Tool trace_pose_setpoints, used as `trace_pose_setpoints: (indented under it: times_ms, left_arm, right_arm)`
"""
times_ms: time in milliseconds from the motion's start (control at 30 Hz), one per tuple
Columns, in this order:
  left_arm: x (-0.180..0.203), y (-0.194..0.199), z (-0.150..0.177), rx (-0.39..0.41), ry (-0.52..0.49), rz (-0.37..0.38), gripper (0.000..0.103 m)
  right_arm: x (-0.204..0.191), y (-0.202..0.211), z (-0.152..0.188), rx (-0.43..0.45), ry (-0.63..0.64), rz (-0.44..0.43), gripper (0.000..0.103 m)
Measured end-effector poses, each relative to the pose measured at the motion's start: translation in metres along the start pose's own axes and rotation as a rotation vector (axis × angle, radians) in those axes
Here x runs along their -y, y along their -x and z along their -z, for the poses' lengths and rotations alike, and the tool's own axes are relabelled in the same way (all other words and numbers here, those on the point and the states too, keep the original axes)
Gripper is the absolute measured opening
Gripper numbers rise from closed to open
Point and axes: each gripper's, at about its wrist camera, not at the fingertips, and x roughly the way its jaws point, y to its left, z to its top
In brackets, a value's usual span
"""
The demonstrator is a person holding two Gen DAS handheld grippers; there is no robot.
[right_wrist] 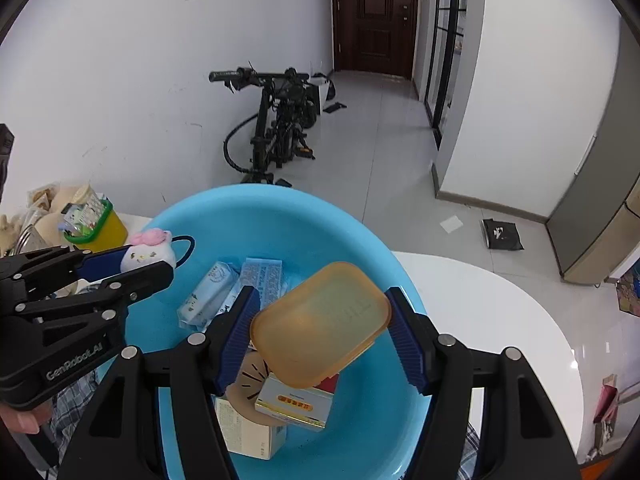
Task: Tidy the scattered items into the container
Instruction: 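Lower the held hair tie and soap box into the blue basin, then open both grippers to release the hair tie and soap box into the basin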
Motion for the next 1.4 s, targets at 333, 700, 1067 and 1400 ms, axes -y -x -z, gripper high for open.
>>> trace_pose_setpoints:
  times_ms: [333,700,1067,1400]
  left_arm:
    - [-0.006,-0.023,0.009,-0.05,0.022,0.023,0.035]
    - [-0.011,-0.059,0.021,-0.107,0.047,0.043,0.035]
    - [-0.009,-0.074,0.025,-0.125,0.053,0.03,0.035]
    - [-0.007,-0.066,0.023,-0.096,0.039,-0.001,0.057]
  right_arm:
    - [-0.005,-0.023,0.009,-0.049,0.0,-0.004,0.063]
    - [-0.007,-0.052,0.028,-0.11,-0.006,-0.008,0.063]
    - [-0.006,-0.058,0.029,-0.117,0.001,0.009,0.063]
    - [-0.008,-0.057,0.028,-0.124,0.005,0.012,0.063]
